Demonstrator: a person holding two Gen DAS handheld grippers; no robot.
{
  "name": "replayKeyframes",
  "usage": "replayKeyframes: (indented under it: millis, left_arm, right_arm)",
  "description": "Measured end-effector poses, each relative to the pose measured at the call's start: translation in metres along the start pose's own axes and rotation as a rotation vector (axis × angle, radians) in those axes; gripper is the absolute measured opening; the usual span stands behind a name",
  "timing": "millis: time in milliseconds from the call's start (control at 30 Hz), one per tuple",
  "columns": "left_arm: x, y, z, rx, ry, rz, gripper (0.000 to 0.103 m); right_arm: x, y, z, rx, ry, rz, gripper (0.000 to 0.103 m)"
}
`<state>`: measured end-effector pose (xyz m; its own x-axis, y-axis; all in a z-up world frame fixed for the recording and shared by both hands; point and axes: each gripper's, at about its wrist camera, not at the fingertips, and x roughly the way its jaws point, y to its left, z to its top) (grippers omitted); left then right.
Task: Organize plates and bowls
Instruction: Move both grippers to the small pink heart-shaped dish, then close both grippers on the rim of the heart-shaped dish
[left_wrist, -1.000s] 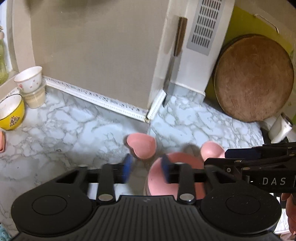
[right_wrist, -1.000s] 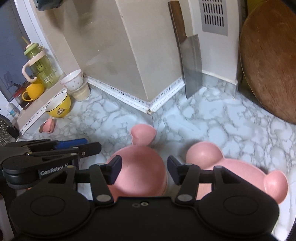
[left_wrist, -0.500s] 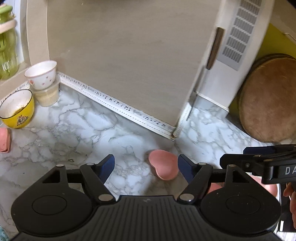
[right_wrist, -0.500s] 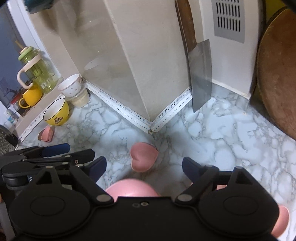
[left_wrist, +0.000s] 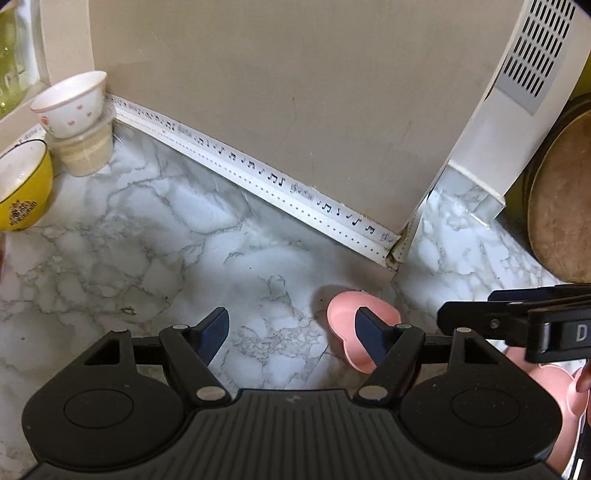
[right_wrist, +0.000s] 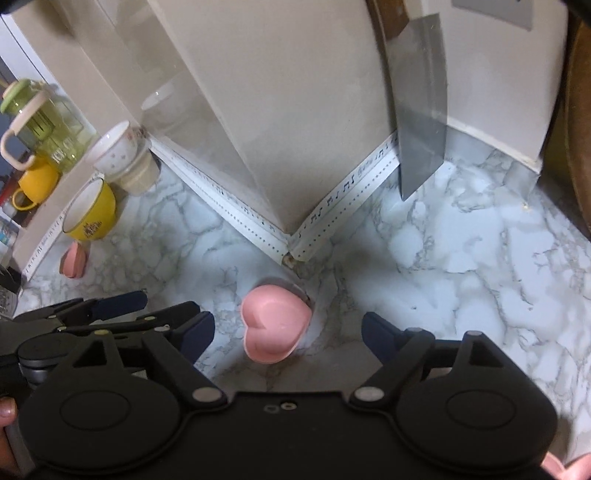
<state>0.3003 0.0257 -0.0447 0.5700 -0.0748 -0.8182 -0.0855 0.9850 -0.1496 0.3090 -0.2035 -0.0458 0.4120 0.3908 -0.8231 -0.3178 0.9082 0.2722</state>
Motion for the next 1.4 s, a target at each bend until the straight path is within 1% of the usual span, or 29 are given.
replayKeyframes:
  millis: [167,300,333,400,467,533,600,667,733,767,800,867,933,967,1033,1100,1233,1300,1400]
  left_arm:
    - [0.021,-0.001,0.002,-0.011,0.034,0.019,0.075]
    - [0.036,-0.001,0.004,-0.031,0.064,0.019,0.075]
    - [0.039,-0.001,0.004,-0.034,0.071,0.016,0.075]
    - [0.046,-0.002,0.005,-0.037,0.088,0.013,0.074]
    - [0.050,-0.003,0.006,-0.041,0.091,0.016,0.074]
    - [0.054,-0.002,0.007,-0.050,0.096,0.013,0.073]
    - [0.058,0.000,0.008,-0.065,0.108,-0.006,0.065]
    - [0.061,0.000,0.009,-0.075,0.116,-0.014,0.061]
    - [0.063,-0.001,0.010,-0.077,0.116,-0.022,0.054]
    - [0.064,-0.002,0.010,-0.077,0.118,-0.028,0.047]
    - [0.065,-0.003,0.010,-0.078,0.120,-0.034,0.043]
    - [0.066,-0.005,0.010,-0.076,0.124,-0.042,0.038]
    - [0.069,-0.007,0.010,-0.069,0.128,-0.048,0.035]
    - [0.071,-0.009,0.010,-0.067,0.130,-0.045,0.032]
    - [0.073,-0.010,0.009,-0.071,0.140,-0.048,0.028]
    - [0.074,-0.012,0.008,-0.072,0.145,-0.057,0.017]
    - [0.076,-0.015,0.007,-0.062,0.146,-0.053,0.012]
    - [0.076,-0.017,0.006,-0.060,0.147,-0.061,0.008]
    - [0.075,-0.020,0.004,-0.050,0.139,-0.061,0.007]
  right_arm:
    - [0.020,-0.006,0.006,0.006,0.042,0.005,0.080]
    - [0.037,-0.012,0.009,0.016,0.081,0.014,0.073]
    - [0.040,-0.013,0.010,0.020,0.088,0.016,0.070]
    - [0.046,-0.017,0.011,0.034,0.105,0.025,0.066]
    - [0.052,-0.020,0.013,0.047,0.118,0.031,0.059]
    - [0.057,-0.022,0.015,0.055,0.131,0.034,0.055]
    - [0.062,-0.023,0.014,0.056,0.141,0.033,0.052]
    - [0.066,-0.024,0.013,0.061,0.150,0.031,0.047]
    - [0.069,-0.024,0.012,0.063,0.156,0.035,0.042]
    - [0.070,-0.023,0.012,0.064,0.157,0.036,0.039]
    - [0.070,-0.023,0.012,0.064,0.159,0.038,0.037]
    - [0.072,-0.022,0.012,0.060,0.165,0.042,0.031]
    - [0.072,-0.021,0.012,0.060,0.162,0.041,0.027]
    - [0.073,-0.020,0.012,0.059,0.163,0.045,0.023]
    - [0.073,-0.020,0.011,0.060,0.167,0.045,0.020]
    - [0.075,-0.019,0.012,0.055,0.166,0.045,0.016]
    - [0.076,-0.018,0.011,0.057,0.169,0.046,0.008]
    - [0.076,-0.018,0.010,0.054,0.168,0.045,0.007]
    - [0.075,-0.017,0.009,0.055,0.162,0.037,0.007]
